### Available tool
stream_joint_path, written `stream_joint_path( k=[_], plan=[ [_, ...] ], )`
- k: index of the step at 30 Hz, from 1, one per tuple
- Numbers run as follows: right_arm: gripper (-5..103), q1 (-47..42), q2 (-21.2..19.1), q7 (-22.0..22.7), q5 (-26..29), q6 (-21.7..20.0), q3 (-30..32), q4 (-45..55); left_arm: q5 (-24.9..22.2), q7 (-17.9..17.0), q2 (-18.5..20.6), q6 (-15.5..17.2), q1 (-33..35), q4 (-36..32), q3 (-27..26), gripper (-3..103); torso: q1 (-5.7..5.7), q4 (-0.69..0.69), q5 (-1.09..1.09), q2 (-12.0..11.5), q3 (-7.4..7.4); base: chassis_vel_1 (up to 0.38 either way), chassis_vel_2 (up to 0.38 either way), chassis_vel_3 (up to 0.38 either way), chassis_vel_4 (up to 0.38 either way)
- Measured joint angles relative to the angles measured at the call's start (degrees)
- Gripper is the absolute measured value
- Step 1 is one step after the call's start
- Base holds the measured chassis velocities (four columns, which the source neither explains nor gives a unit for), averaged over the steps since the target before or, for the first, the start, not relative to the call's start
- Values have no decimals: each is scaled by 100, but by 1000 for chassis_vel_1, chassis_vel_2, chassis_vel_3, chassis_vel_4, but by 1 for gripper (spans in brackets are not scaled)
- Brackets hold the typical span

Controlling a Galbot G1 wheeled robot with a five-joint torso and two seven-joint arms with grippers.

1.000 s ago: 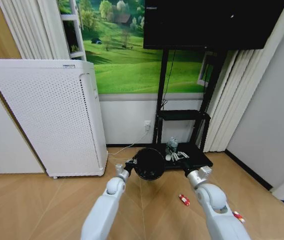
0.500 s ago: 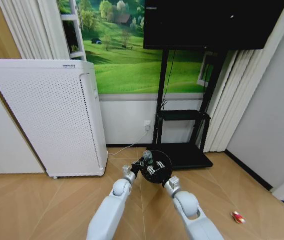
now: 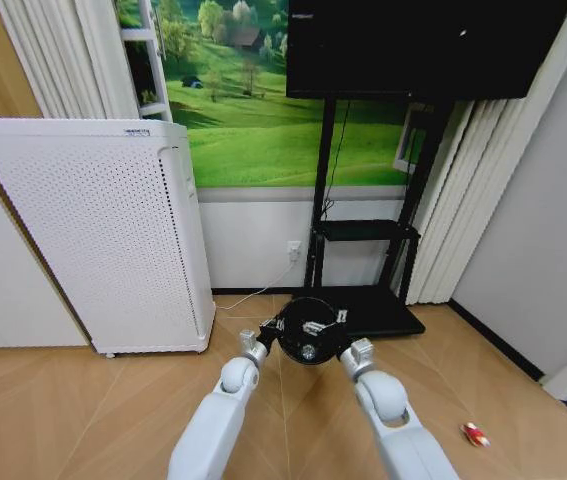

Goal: Pick up the trash bin and place the garbage on the floor into it.

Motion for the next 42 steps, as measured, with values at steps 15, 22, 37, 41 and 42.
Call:
stream_joint_path(
  k=[15, 22, 37, 41, 42],
  plan=[
    [100, -419, -29, 360, 319, 55, 724, -1035, -94, -56, 650, 239, 877, -1249, -966, 7, 0, 1, 0, 0, 0, 0, 0, 0, 0],
    [100, -402, 49, 132, 320, 157, 636, -1289, -80, -56, 650, 255, 1077, -1462, -1100, 7, 0, 1, 0, 0, -1, 0, 0, 0, 0],
    [100, -374, 81, 27, 238, 286, 584, -1375, 21, -20, 548, 235, 1166, -1511, -1158, 7, 0, -1, -2, 1, 0, -160, -162, 156, 158],
    [100, -371, 85, 15, 117, 340, 573, -1421, 24, -20, 534, 229, 1161, -1503, -1155, 7, 0, -1, 0, 1, 0, -228, -225, 237, 221],
    [100, -369, 85, 11, 77, 364, 567, -1436, 26, -20, 530, 229, 1161, -1497, -1152, 7, 0, 0, -2, 0, 0, -226, -222, 201, 210]
  ],
)
